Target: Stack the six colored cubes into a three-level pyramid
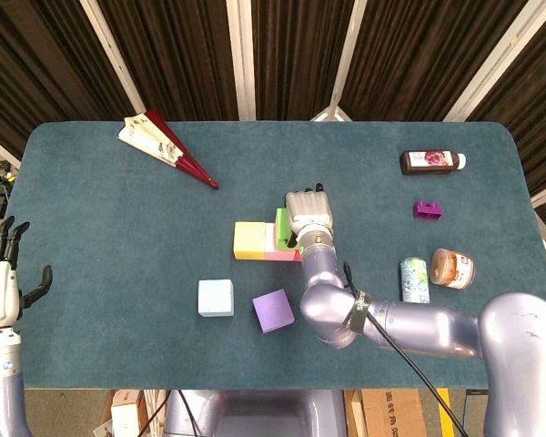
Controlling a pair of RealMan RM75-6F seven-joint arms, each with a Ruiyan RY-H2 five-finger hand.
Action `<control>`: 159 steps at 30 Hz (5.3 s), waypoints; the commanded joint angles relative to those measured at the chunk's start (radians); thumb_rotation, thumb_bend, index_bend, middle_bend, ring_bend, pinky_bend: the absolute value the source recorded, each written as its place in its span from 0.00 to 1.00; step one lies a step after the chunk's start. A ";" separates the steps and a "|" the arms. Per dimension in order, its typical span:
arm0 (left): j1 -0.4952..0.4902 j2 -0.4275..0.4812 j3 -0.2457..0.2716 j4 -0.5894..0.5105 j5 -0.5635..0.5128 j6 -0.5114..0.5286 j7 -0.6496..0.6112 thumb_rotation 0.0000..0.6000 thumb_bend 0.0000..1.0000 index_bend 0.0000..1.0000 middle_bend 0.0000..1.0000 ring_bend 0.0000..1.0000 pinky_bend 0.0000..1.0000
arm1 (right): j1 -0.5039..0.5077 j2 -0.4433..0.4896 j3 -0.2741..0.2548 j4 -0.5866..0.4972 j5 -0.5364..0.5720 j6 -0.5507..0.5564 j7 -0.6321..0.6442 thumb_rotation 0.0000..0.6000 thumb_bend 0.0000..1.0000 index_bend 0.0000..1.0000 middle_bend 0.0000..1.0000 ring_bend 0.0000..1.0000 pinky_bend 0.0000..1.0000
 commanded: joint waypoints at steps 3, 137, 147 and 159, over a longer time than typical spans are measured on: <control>-0.001 -0.001 0.001 0.000 -0.001 -0.002 0.003 1.00 0.48 0.15 0.03 0.00 0.00 | 0.003 0.005 0.002 -0.007 0.015 -0.004 -0.020 1.00 0.26 0.31 0.25 0.13 0.00; -0.003 0.018 0.026 -0.019 0.030 -0.024 -0.027 1.00 0.35 0.14 0.01 0.00 0.00 | -0.505 0.426 0.034 -0.722 -0.472 0.380 0.257 1.00 0.13 0.00 0.01 0.01 0.00; -0.012 0.055 0.074 -0.077 0.057 -0.076 0.023 1.00 0.35 0.13 0.01 0.00 0.00 | -0.940 0.538 -0.263 -0.631 -1.157 0.336 0.732 1.00 0.13 0.00 0.01 0.00 0.00; -0.091 0.207 0.096 -0.247 0.036 -0.265 0.086 1.00 0.30 0.11 0.04 0.00 0.00 | -1.154 0.377 -0.445 -0.271 -1.620 0.463 0.986 1.00 0.13 0.00 0.01 0.00 0.00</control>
